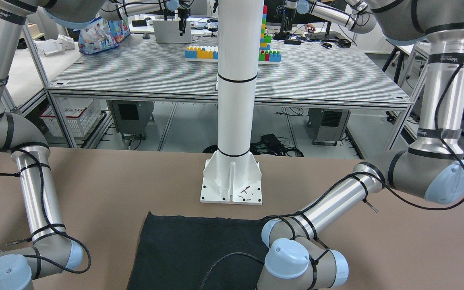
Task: Fold clothes
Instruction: 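Grasp the sleeve with the left gripper and fold it inward across the chest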
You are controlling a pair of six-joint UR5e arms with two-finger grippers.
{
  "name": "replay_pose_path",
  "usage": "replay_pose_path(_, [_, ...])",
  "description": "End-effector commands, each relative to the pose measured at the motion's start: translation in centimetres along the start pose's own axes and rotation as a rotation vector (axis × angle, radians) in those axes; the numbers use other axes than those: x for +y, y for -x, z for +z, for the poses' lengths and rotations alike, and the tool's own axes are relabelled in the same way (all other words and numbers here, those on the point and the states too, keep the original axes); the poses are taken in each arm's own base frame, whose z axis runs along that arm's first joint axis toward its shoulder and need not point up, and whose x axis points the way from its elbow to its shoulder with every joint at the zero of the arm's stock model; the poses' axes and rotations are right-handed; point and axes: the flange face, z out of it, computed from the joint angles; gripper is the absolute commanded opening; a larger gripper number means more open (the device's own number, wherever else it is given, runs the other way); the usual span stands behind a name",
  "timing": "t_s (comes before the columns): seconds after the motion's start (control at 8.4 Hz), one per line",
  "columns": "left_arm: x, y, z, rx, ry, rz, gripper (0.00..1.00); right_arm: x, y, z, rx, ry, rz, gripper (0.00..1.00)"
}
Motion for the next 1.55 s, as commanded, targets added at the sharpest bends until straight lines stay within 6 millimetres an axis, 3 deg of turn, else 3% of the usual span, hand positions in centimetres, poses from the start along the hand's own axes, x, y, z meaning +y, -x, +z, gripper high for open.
replay_pose_path(0.0, [0.2,0.1,0.1,0.000,0.002,0.001,1.00,0.0,0.0,0.1,0.000,0.000,0.026,0.87])
replay_pose_path(0.12, [0.2,0.0,0.1,0.000,0.002,0.001,1.00,0.0,-0.1,0.1,0.002,-0.001,0.052,0.77])
replay_pose_path(0.6, [0.2,0.2,0.2,-0.003,0.003,0.002,1.00,0.5,-1.2,1.3,0.029,0.005,0.054,0.64])
replay_pose_path(0.95, [0.1,0.3,0.1,-0.004,0.002,0.002,1.00,0.7,-1.1,1.3,0.022,0.000,0.054,0.41])
replay_pose_path(1.43, [0.0,0.3,0.1,-0.004,0.001,0.001,1.00,0.7,-1.0,1.8,0.032,-0.004,0.052,0.25])
